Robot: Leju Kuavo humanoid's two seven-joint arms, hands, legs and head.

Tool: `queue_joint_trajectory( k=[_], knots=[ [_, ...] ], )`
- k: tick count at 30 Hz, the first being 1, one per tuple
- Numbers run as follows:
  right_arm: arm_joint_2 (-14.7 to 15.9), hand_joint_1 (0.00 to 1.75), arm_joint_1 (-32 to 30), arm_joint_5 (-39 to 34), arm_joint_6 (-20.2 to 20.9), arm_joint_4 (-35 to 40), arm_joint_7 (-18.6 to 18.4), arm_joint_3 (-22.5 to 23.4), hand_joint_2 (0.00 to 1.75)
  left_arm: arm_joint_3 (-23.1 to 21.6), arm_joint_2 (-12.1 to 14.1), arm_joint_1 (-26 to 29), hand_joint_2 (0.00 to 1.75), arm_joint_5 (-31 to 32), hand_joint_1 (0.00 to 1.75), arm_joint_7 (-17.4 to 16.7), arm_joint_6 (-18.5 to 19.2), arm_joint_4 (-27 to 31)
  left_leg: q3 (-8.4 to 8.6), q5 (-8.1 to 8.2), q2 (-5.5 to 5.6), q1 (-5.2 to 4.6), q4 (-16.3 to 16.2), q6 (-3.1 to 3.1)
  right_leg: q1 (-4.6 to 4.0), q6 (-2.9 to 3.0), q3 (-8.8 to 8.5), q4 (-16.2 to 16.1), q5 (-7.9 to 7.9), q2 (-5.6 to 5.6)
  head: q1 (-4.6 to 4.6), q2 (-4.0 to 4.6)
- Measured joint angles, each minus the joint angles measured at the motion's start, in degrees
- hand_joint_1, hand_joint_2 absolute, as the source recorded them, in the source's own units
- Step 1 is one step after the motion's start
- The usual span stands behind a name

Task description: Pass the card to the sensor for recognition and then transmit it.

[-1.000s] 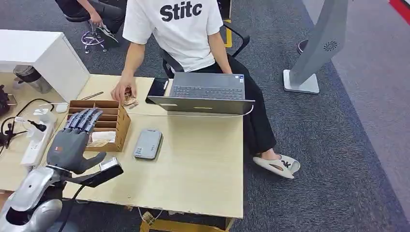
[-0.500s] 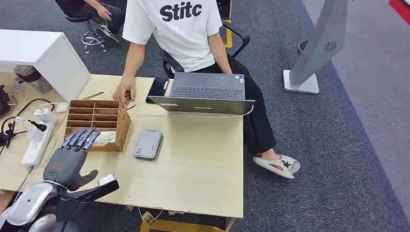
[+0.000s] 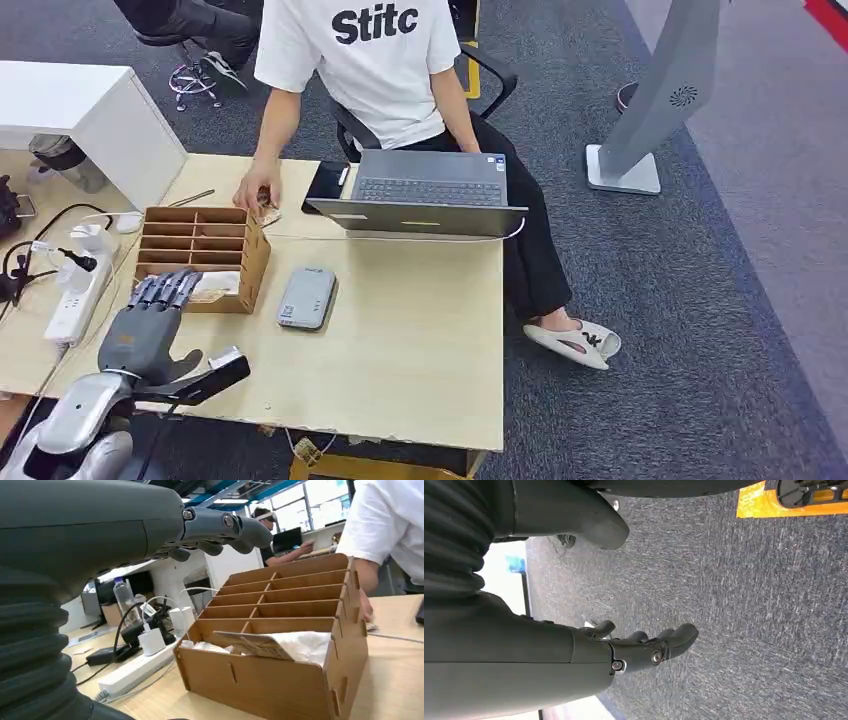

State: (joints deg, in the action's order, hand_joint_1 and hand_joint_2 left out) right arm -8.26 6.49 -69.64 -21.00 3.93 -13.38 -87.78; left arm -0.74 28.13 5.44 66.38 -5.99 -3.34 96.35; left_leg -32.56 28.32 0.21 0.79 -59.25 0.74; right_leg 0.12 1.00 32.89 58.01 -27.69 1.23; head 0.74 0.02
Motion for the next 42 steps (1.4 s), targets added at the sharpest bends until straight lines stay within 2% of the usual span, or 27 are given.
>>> queue_joint_trajectory(
  k=[21, 29, 30, 31, 32, 34, 35, 36, 37, 38, 39, 41, 42],
  knots=[
    [0.0, 0.0, 0.1, 0.6, 0.1, 0.0, -0.2, -0.4, 1.75, 0.1, -4.3, -6.8, 1.75, 3.3, 0.0, 0.0, -2.9, -10.2, 0.01, 0.0, 0.0, 0.0, 0.0, 0.0, 0.0, 0.01, 0.0, 0.0, 0.0, 0.0, 0.0, 0.02],
    [0.0, 0.0, 0.1, 0.8, 0.1, 0.0, -0.2, -0.7, 1.75, 0.0, -5.6, -8.8, 1.75, 5.0, 0.14, 0.0, -4.4, -12.7, 0.01, 0.0, 0.0, 0.0, 0.0, 0.0, 0.0, 0.01, 0.01, 0.0, 0.0, 0.01, 0.0, 0.0],
    [0.0, 0.0, 0.1, 0.9, 0.1, 0.0, -0.2, -0.7, 1.75, 0.0, -5.7, -8.9, 1.75, 5.1, 0.21, 0.0, -4.4, -12.9, 0.01, 0.0, 0.0, 0.0, 0.0, 0.0, 0.0, 0.01, 0.01, 0.0, 0.0, 0.01, -0.02, 0.02],
    [0.0, 0.0, 0.1, 0.9, 0.1, 0.0, -0.2, -0.7, 1.75, 0.0, -5.9, -9.1, 1.75, 5.1, 0.42, 0.0, -4.4, -13.2, 0.01, 0.0, 0.0, 0.0, 0.0, 0.0, 0.0, 0.01, 0.01, 0.0, 0.0, 0.01, 0.0, 0.0],
    [0.0, 0.0, 0.1, 0.9, 0.1, 0.0, -0.2, -0.7, 1.75, 0.0, -6.0, -9.3, 1.75, 5.3, 0.44, 0.0, -4.5, -13.4, 0.01, 0.0, 0.0, 0.0, 0.0, 0.0, 0.0, 0.01, 0.01, 0.0, 0.0, 0.01, 0.0, 0.0],
    [0.0, 0.0, 0.1, 0.9, 0.1, 0.0, -0.2, -0.7, 1.75, 0.0, -6.3, -9.6, 1.75, 5.4, 0.8, 0.0, -4.5, -13.8, 0.0, 0.0, 0.0, 0.0, 0.0, 0.0, 0.0, 0.01, 0.01, 0.0, 0.0, 0.01, 0.0, 0.0],
    [0.0, 0.0, 0.1, 0.9, 0.1, 0.0, -0.2, -0.7, 1.75, 0.0, -6.3, -9.7, 1.75, 5.5, 0.93, 0.0, -4.6, -13.9, 0.01, 0.0, -0.01, 0.0, 0.0, 0.0, 0.0, 0.01, 0.01, 0.0, 0.0, 0.01, -0.02, 0.02],
    [0.0, 0.0, 0.1, 0.9, 0.1, 0.0, -0.2, -0.7, 1.75, 0.0, -6.4, -9.7, 1.75, 5.5, 1.12, 0.0, -4.7, -14.1, 0.01, 0.0, -0.01, 0.0, 0.0, 0.0, 0.0, 0.01, 0.01, 0.0, 0.0, 0.01, 0.0, 0.0],
    [0.0, 0.0, 0.1, 0.9, 0.1, 0.0, -0.2, -0.7, 1.75, 0.0, -6.5, -9.8, 1.75, 5.5, 1.52, 0.0, -4.7, -14.2, 0.01, 0.0, -0.01, 0.0, 0.0, 0.0, 0.0, 0.01, 0.01, 0.0, 0.0, 0.02, 0.0, 0.0],
    [0.0, 0.0, 0.1, 0.9, 0.1, 0.0, -0.2, -0.8, 1.75, 0.0, -6.6, -9.8, 1.75, 5.5, 1.52, 0.0, -4.8, -14.3, 0.01, 0.0, -0.01, 0.0, 0.0, 0.0, 0.0, 0.01, 0.01, 0.0, 0.0, 0.01, -0.02, 0.02],
    [0.0, 0.0, 0.1, 0.9, 0.1, 0.0, -0.2, -0.8, 1.75, 0.0, -6.6, -9.8, 1.75, 5.5, 1.61, 0.0, -4.8, -14.4, 0.01, 0.0, -0.01, 0.0, 0.0, 0.0, 0.0, 0.01, 0.01, 0.0, 0.0, 0.01, 0.0, 0.0],
    [0.0, 0.0, 0.1, 0.9, 0.1, 0.0, -0.2, -0.8, 1.75, 0.0, -6.7, -9.9, 1.75, 5.5, 1.62, 0.0, -4.8, -14.6, 0.01, 0.0, -0.01, 0.0, 0.0, 0.0, 0.0, 0.01, 0.01, 0.0, 0.0, 0.01, 0.0, 0.02],
    [0.0, 0.0, 0.1, 0.9, 0.1, 0.0, -0.2, -0.8, 1.75, 0.0, -6.7, -9.9, 1.75, 5.5, 1.73, 0.0, -4.8, -14.7, 0.01, 0.0, -0.01, 0.0, 0.0, 0.0, 0.0, 0.01, 0.02, 0.0, 0.0, 0.01, 0.0, 0.0]
  ],
)
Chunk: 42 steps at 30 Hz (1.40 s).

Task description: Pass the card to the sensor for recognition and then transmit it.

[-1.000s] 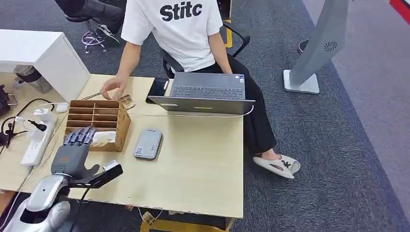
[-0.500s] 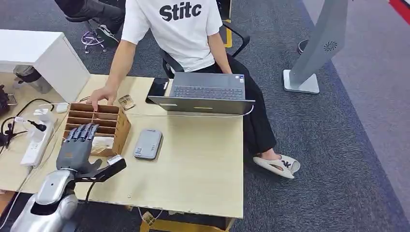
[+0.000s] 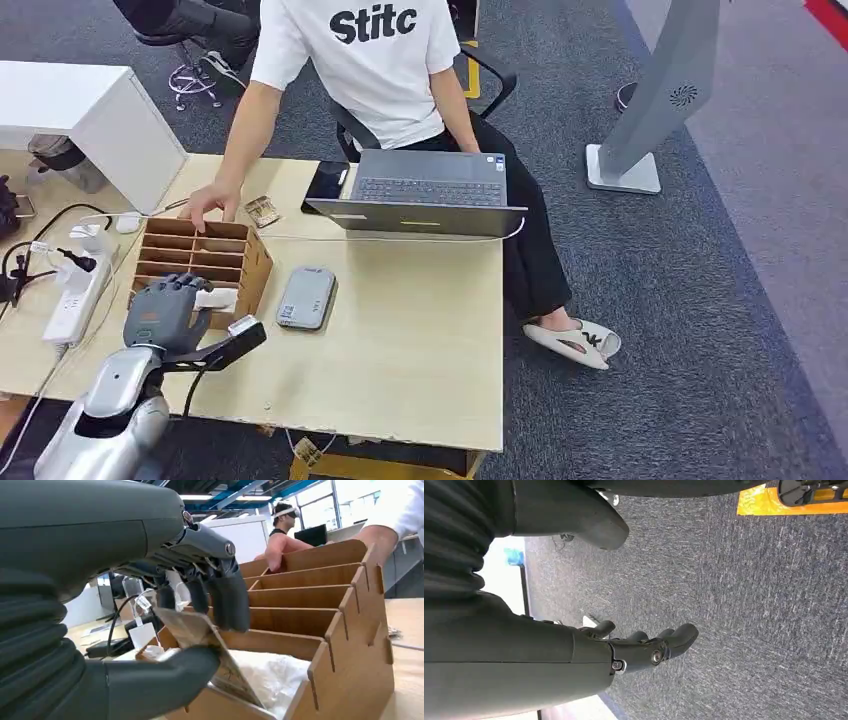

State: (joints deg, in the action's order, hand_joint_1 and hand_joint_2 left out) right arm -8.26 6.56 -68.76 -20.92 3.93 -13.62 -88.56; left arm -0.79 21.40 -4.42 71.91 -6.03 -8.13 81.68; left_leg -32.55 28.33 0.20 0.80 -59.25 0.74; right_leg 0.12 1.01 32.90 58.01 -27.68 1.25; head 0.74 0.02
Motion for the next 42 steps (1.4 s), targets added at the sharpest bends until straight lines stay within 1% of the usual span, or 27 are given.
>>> queue_joint_trajectory(
  k=[1, 2, 3, 17, 23, 28, 32, 36, 42],
  knots=[
    [0.0, 0.0, 0.0, 0.0, 0.0, 0.0, 0.0, 0.0, 1.75, 0.0, -0.1, 0.0, 1.75, 0.0, 1.69, 0.0, 0.0, -0.1, 0.0, 0.0, 0.0, 0.0, 0.0, 0.0, 0.0, 0.0, 0.0, 0.0, 0.0, 0.0, 0.0, 0.02],
    [0.0, 0.0, 0.0, 0.0, 0.0, 0.0, 0.0, 0.0, 1.75, -0.1, -0.2, 0.0, 1.75, 0.0, 1.69, 0.0, 0.0, -0.2, 0.0, 0.0, 0.0, 0.0, 0.0, 0.0, 0.0, 0.0, 0.0, 0.0, 0.0, 0.0, -0.02, 0.0],
    [0.0, 0.0, 0.0, 0.0, 0.0, 0.0, 0.0, 0.0, 1.75, -0.1, -0.2, 0.0, 1.75, 0.0, 1.75, 0.0, 0.0, -0.2, 0.0, 0.0, 0.0, 0.0, 0.0, 0.0, 0.0, 0.0, 0.0, 0.0, 0.0, 0.0, 0.0, 0.02],
    [0.0, 0.0, 0.0, -0.2, 0.0, 0.0, 0.1, -0.1, 1.75, -0.2, -0.7, -0.3, 1.75, 0.2, 1.75, 0.0, -0.1, -0.9, 0.0, 0.0, -0.01, 0.0, 0.0, 0.0, 0.0, 0.0, 0.0, 0.0, 0.0, 0.01, 0.0, 0.0],
    [0.0, 0.0, 0.0, -0.2, 0.0, 0.0, 0.1, -0.1, 1.75, -0.2, -0.8, -1.1, 1.75, 0.4, 1.75, -0.5, -2.2, -0.6, 0.01, -0.01, 0.0, 0.0, 0.0, 0.01, 0.0, 0.0, 0.0, 0.0, 0.0, 0.0, 0.0, 0.0],
    [0.0, 0.0, 0.0, 0.1, 0.0, 0.0, 0.1, -0.1, 1.75, 0.1, -0.7, -2.1, 1.75, -0.4, 1.75, -0.5, -4.7, 1.7, 0.0, -0.01, 0.0, 0.0, 0.0, 0.01, 0.0, 0.0, 0.0, 0.0, 0.01, 0.0, 0.0, 0.0],
    [0.0, 0.0, 0.0, 0.4, -0.1, 0.0, 0.1, -0.1, 1.75, 0.6, -0.4, -3.1, 1.75, -1.7, 1.75, -0.1, -5.6, 4.2, 0.0, -0.01, 0.0, 0.0, 0.0, 0.01, 0.0, 0.0, 0.0, 0.0, 0.01, 0.0, 0.0, 0.0],
    [0.0, 0.0, 0.0, 0.5, -0.1, 0.0, 0.1, -0.1, 1.75, 2.1, 0.3, -5.1, 1.75, -5.1, 1.75, 0.9, -5.4, 7.9, -0.01, -0.02, 0.02, 0.01, 0.0, 0.01, 0.0, 0.0, 0.01, 0.0, 0.01, -0.02, 0.0, 0.0],
    [0.0, 0.0, 0.0, 1.0, -0.1, 0.0, -0.1, -0.1, 1.75, 3.7, 1.6, -9.2, 1.75, -7.2, 1.75, 0.8, -4.1, 12.3, 0.0, -0.02, 0.03, 0.0, 0.0, 0.02, 0.0, 0.01, 0.0, 0.0, 0.01, -0.02, -0.02, 0.02]
  ],
)
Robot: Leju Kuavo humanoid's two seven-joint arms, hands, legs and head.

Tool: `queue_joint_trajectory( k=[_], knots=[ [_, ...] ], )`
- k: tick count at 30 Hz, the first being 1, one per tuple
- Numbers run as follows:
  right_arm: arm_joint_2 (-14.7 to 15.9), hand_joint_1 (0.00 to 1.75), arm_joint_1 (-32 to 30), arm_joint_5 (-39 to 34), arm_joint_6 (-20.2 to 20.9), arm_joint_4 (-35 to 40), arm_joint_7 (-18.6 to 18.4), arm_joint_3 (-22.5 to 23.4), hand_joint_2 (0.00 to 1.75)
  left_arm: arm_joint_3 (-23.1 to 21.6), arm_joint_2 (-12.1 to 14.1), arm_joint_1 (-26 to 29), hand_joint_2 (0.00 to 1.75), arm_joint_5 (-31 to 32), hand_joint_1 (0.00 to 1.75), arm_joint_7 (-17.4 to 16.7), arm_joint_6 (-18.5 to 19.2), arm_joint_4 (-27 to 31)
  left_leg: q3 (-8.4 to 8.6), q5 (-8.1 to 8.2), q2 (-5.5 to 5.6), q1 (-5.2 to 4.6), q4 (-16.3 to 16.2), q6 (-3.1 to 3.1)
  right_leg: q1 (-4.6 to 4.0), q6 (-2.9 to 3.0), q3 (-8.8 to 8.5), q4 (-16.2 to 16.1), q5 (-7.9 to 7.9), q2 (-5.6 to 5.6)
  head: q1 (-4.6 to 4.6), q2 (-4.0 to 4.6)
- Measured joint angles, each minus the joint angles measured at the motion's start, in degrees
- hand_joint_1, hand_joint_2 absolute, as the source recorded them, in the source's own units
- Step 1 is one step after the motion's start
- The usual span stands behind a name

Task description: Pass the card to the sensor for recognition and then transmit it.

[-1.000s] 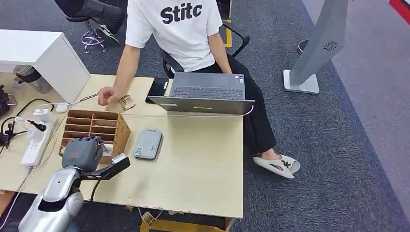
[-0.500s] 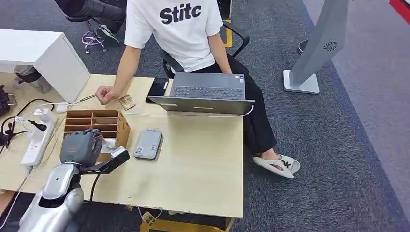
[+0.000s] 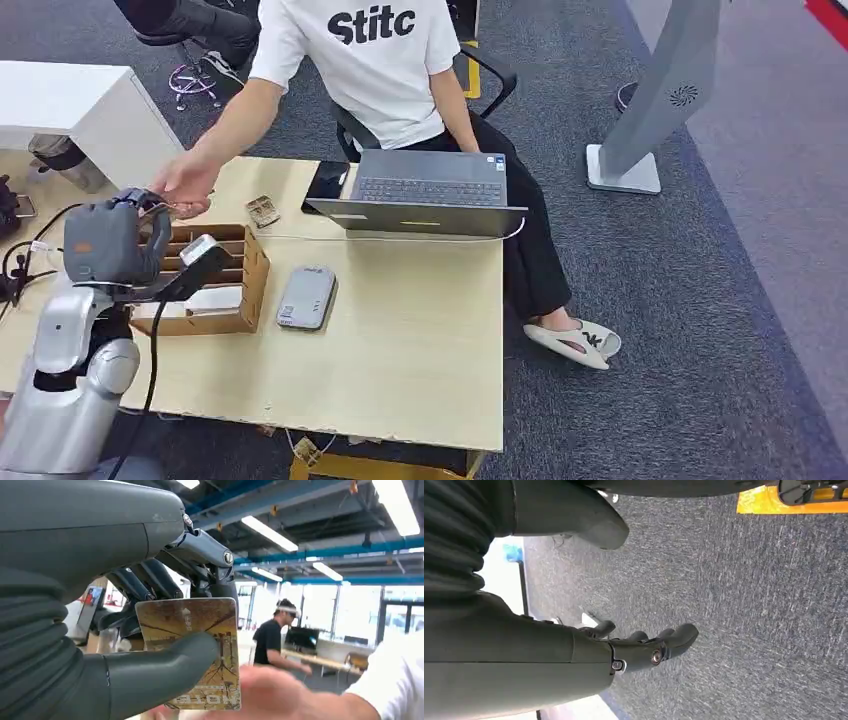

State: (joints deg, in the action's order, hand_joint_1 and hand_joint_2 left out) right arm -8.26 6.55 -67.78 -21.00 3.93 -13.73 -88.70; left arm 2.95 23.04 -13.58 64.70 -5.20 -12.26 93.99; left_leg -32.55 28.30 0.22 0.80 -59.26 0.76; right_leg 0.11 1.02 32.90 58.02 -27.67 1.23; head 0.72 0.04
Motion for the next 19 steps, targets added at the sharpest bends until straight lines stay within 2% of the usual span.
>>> queue_joint_trajectory(
  k=[5, 10, 11, 12, 13, 15, 19],
  knots=[
    [0.0, 0.0, 0.0, 1.9, 0.0, 0.0, -0.7, 0.0, 1.75, 0.5, 1.0, -4.2, 1.75, 2.3, 1.75, -1.6, 0.7, 0.1, 0.0, 0.0, -0.01, 0.0, 0.0, 0.0, 0.0, 0.0, 0.0, 0.0, 0.0, 0.01, 0.02, -0.02],
    [0.0, 0.0, 0.1, 2.8, 0.0, 0.0, -1.4, 0.0, 1.75, 0.6, 1.2, -7.9, 1.75, 3.5, 1.75, -2.1, 0.0, -2.3, 0.0, 0.0, 0.0, 0.0, 0.0, 0.0, 0.0, 0.0, 0.0, 0.0, 0.0, -0.01, 0.0, 0.0],
    [0.0, 0.0, 0.1, 2.8, 0.0, 0.0, -1.4, 0.0, 1.75, 0.6, 1.2, -8.2, 1.75, 3.6, 0.47, -2.1, -0.7, -2.5, 0.0, 0.0, -0.01, -0.01, 0.0, 0.0, 0.0, 0.0, 0.0, 0.0, 0.0, 0.0, 0.02, -0.02],
    [0.0, 0.0, 0.1, 2.9, 0.0, 0.0, -1.4, 0.0, 1.75, 0.6, 1.0, -8.2, 1.75, 3.6, 0.07, -2.0, -1.6, -2.6, 0.0, 0.0, -0.01, -0.01, 0.0, 0.0, 0.0, 0.0, 0.0, 0.0, 0.0, 0.0, 0.02, -0.02],
    [0.0, 0.0, 0.1, 2.9, 0.0, 0.0, -1.5, 0.0, 1.75, 0.6, 0.7, -8.1, 1.75, 3.6, 0.0, -1.9, -2.9, -2.7, -0.01, 0.0, -0.01, -0.01, 0.0, 0.0, 0.0, 0.0, 0.0, 0.0, 0.0, 0.0, 0.02, 0.0],
    [0.0, 0.0, 0.2, 3.0, 0.0, 0.0, -1.7, 0.0, 1.75, 0.6, 0.1, -7.8, 1.75, 4.2, 0.0, -1.4, -6.8, -2.7, -0.01, 0.0, -0.01, -0.01, 0.0, 0.0, 0.01, 0.0, 0.0, 0.0, 0.0, 0.0, 0.02, -0.02],
    [0.0, 0.0, 0.2, 3.0, 0.0, 0.0, -1.9, 0.0, 1.75, 0.6, -1.2, -5.9, 1.75, 4.9, 0.0, -0.6, -10.6, -1.9, -0.02, 0.01, -0.01, -0.02, 0.0, 0.0, 0.01, 0.0, 0.01, 0.0, 0.0, 0.0, 0.02, -0.02]
  ],
)
